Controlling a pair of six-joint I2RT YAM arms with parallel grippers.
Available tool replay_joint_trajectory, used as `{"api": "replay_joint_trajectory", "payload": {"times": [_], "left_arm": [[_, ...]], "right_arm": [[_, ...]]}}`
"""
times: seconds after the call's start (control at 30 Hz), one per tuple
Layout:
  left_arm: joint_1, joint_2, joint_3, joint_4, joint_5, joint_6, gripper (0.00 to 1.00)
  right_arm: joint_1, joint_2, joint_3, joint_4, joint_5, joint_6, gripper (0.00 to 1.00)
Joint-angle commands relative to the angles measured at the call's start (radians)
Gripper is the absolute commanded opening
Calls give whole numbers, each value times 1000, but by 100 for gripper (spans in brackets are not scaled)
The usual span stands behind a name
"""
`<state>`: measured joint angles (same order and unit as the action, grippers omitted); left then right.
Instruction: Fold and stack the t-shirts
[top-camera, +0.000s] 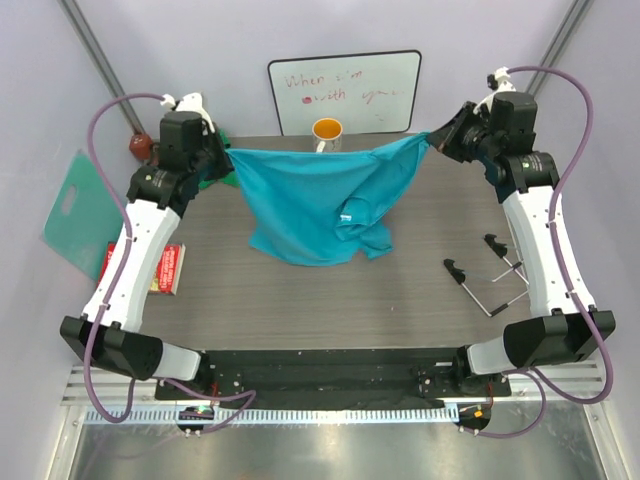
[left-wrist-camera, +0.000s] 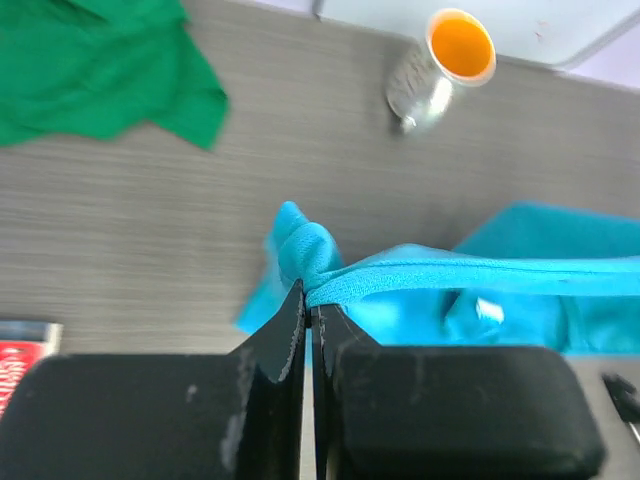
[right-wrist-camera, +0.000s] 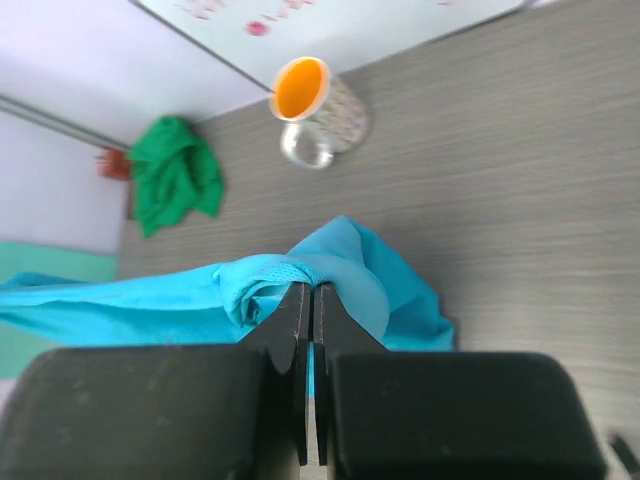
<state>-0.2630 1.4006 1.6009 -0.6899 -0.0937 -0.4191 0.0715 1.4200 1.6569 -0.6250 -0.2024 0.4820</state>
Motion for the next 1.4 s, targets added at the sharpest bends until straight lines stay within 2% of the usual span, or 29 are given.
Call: {"api": "replay_joint_trajectory", "payload": {"times": [0.0, 0.13, 0.2, 0.27, 0.33, 0.53, 0.67, 0.8, 1.03, 1.23, 1.37], "left_arm": [[51, -20, 119, -60, -153, 69, 0], [93, -26, 224, -144, -247, 158, 0], [93, -60, 231, -180, -287, 195, 0], [93, -113, 176, -191, -342, 230, 0], [94, -211, 89, -189, -369, 249, 0], [94, -405, -42, -249, -480, 195, 0], [96, -550, -71, -240, -555, 167, 0], [94, -592, -49, -261, -586, 189, 0], [94, -644, -24, -254, -581, 161, 0], [93, -649, 31, -258, -589, 143, 0], [93, -651, 50, -234, -540, 148, 1]], "right_arm": [[-2, -20, 110, 163, -162, 90, 1], [-1, 55, 272, 171, -207, 135, 1], [-2, 74, 386, 150, -225, 144, 1], [-1, 100, 498, 110, -267, 159, 1], [-2, 100, 533, 97, -314, 178, 1], [-2, -41, 416, 88, -361, 190, 1], [-2, -145, 261, 56, -397, 176, 1], [-2, -256, 166, 56, -393, 191, 1], [-1, -420, 167, 50, -289, 221, 1], [-1, -492, 201, 38, -226, 216, 1], [-1, -521, 196, 36, -184, 237, 1]]}}
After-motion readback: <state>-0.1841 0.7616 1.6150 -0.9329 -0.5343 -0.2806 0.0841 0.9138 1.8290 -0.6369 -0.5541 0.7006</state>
